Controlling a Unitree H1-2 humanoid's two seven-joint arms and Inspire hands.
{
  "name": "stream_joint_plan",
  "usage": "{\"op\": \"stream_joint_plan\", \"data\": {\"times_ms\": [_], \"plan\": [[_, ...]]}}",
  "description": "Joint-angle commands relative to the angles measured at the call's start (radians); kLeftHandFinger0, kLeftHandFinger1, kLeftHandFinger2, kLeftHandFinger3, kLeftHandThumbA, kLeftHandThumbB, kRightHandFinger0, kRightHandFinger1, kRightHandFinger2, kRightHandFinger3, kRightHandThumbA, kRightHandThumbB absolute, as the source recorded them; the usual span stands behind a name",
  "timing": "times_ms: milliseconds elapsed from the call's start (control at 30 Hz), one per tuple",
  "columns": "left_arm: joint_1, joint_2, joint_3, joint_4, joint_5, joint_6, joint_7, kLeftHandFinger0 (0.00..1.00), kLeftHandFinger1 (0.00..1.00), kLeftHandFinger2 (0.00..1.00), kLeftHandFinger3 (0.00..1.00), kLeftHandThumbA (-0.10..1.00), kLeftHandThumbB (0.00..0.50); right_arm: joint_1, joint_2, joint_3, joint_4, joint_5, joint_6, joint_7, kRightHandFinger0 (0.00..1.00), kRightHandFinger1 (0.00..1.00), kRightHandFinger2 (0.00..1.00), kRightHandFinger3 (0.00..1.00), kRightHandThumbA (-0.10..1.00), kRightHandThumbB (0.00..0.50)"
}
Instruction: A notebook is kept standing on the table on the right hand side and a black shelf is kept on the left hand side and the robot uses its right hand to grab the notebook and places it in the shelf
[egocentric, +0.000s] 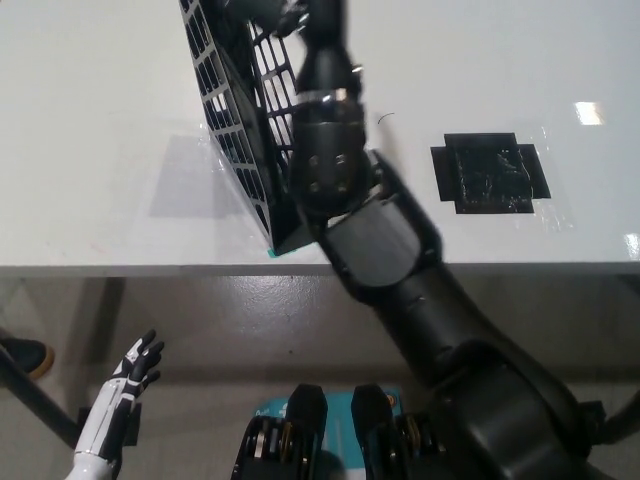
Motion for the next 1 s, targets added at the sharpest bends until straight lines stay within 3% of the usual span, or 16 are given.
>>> {"op": "stream_joint_plan", "data": {"times_ms": [0,167,267,333,367,500,667,767,900,967], "plan": [[-0.009,0.016,0.000,-0.030,-0.012,-0.028,-0.013,1.00,1.00,1.00,1.00,1.00,0.145,-0.024,-0.102,-0.021,-0.565,-0.053,0.206,0.189,1.00,1.00,1.00,1.00,1.00,0.448],[-0.006,0.017,0.002,-0.027,-0.008,-0.035,-0.009,1.00,1.00,1.00,1.00,1.00,0.128,0.101,-0.188,-0.034,-0.924,-0.084,0.261,0.278,1.00,1.00,1.00,1.00,1.00,0.500],[-0.003,0.016,0.000,-0.025,-0.008,-0.042,-0.010,1.00,1.00,1.00,1.00,1.00,0.123,0.235,-0.214,-0.037,-1.090,-0.075,0.286,0.307,1.00,1.00,1.00,1.00,1.00,0.500],[-0.001,0.015,0.002,-0.026,-0.005,-0.041,-0.007,1.00,1.00,1.00,1.00,1.00,0.121,0.328,-0.239,-0.027,-1.168,-0.046,0.260,0.320,1.00,1.00,1.00,1.00,1.00,0.500],[0.001,0.017,0.002,-0.028,0.000,-0.031,-0.005,1.00,1.00,1.00,1.00,1.00,0.136,0.390,-0.260,-0.024,-1.211,-0.034,0.237,0.325,1.00,1.00,1.00,1.00,1.00,0.465],[0.003,0.016,0.002,-0.028,-0.009,-0.026,-0.011,1.00,1.00,1.00,1.00,1.00,0.136,0.576,-0.305,-0.015,-1.304,-0.033,0.201,0.336,1.00,1.00,1.00,1.00,1.00,0.476],[0.003,0.011,0.004,-0.026,-0.013,-0.032,-0.008,1.00,1.00,1.00,1.00,1.00,0.109,0.749,-0.302,-0.022,-1.265,-0.018,0.109,0.267,1.00,1.00,1.00,1.00,1.00,0.500],[0.011,0.009,0.001,-0.022,-0.015,-0.040,-0.011,1.00,1.00,1.00,1.00,1.00,0.092,0.862,-0.335,0.000,-1.231,0.071,0.083,0.276,1.00,1.00,1.00,1.00,1.00,0.484],[0.005,0.002,0.002,-0.011,-0.015,-0.044,-0.005,1.00,1.00,1.00,1.00,1.00,0.089,0.947,-0.327,-0.001,-1.166,0.057,0.095,0.270,1.00,1.00,1.00,1.00,1.00,0.487],[0.005,0.002,0.002,-0.008,-0.007,-0.053,0.002,1.00,1.00,1.00,1.00,1.00,0.082,0.980,-0.329,0.006,-1.099,0.107,0.062,0.278,1.00,1.00,1.00,1.00,1.00,0.459]]}}
